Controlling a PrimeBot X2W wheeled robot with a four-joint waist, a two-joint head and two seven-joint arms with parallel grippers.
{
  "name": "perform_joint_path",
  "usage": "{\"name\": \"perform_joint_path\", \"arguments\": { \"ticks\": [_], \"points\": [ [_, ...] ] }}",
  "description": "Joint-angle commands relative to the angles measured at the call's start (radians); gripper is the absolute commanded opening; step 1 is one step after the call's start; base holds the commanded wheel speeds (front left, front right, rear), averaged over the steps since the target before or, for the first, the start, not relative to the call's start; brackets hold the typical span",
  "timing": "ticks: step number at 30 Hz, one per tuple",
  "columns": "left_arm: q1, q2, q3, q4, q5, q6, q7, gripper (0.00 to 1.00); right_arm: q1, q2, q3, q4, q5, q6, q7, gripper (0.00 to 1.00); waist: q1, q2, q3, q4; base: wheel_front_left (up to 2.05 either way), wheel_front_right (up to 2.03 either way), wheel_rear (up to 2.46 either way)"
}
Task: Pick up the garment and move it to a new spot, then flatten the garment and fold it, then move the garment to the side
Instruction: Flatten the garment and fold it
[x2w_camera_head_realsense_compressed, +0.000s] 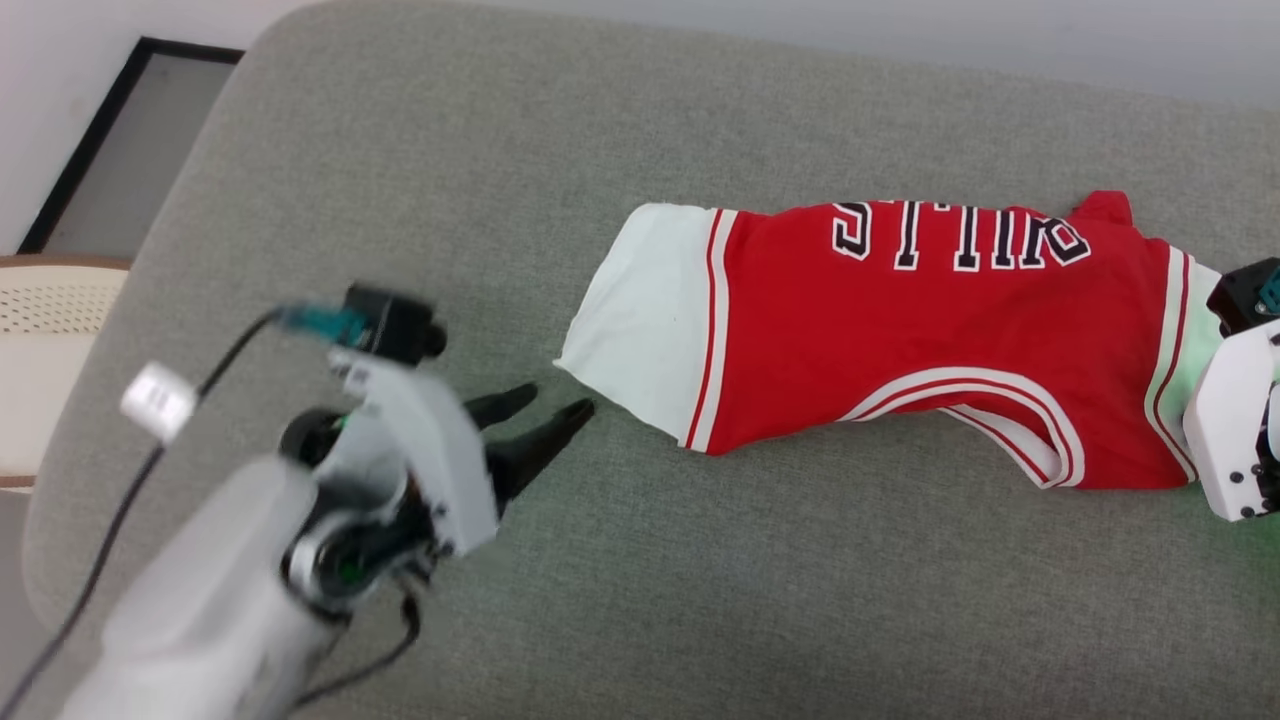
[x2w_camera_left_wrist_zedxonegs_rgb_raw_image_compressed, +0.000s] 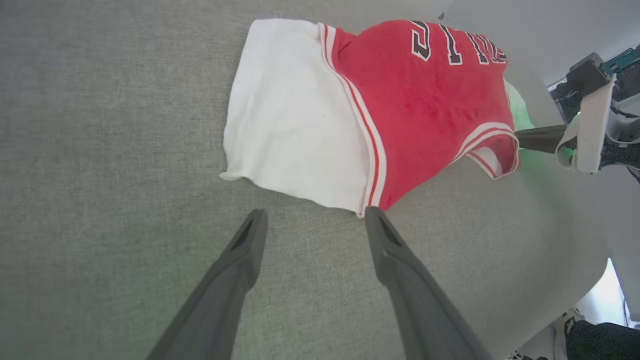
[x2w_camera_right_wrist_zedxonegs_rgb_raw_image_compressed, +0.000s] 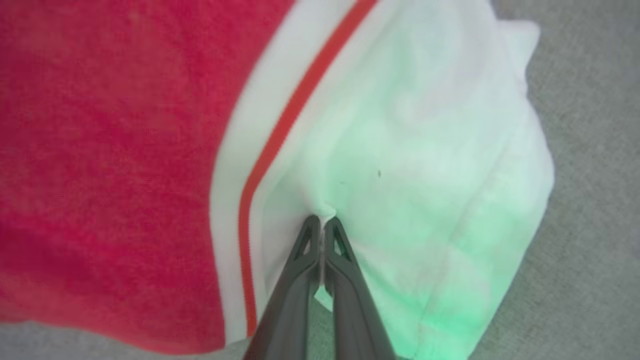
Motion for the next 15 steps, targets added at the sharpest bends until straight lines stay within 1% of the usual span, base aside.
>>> {"name": "perform_joint_path", "arguments": {
  "ticks": [1,4,8,10,13,15],
  "points": [
    [-0.046,-0.020,-0.016,0.030,-0.027,-0.011,0.053,1.00,0.032,0.031,0.031,0.049,-0.011,-0.005,-0.007,0.00,0.0000,0.0000,0.006,-0.001,0.00,0.00,0.00],
    [-0.142,-0.041,-0.056,0.125,-0.041,-0.015,0.161,1.00,0.025,0.038,0.041,0.061,-0.011,-0.004,-0.009,0.00,0.0000,0.0000,0.013,0.001,0.00,0.00,0.00],
    [-0.237,-0.099,-0.109,0.242,-0.041,-0.022,0.225,1.00,0.006,0.048,0.055,0.072,-0.013,-0.004,-0.016,0.00,0.0000,0.0000,0.027,-0.003,0.00,0.00,0.00],
    [-0.275,-0.114,-0.132,0.290,-0.033,-0.022,0.236,1.00,-0.004,0.054,0.062,0.076,-0.012,-0.004,-0.017,0.00,0.0000,0.0000,0.032,-0.007,0.00,0.00,0.00],
    [-0.305,-0.157,-0.161,0.342,-0.060,-0.024,0.246,1.00,-0.016,0.056,0.075,0.080,-0.014,-0.004,-0.015,0.00,0.0000,0.0000,0.041,-0.012,0.00,0.00,0.00],
    [-0.317,-0.169,-0.183,0.370,-0.076,-0.024,0.252,1.00,-0.023,0.052,0.081,0.083,-0.012,-0.005,-0.016,0.00,0.0000,0.0000,0.045,-0.014,0.00,0.00,0.00]
  ]
}}
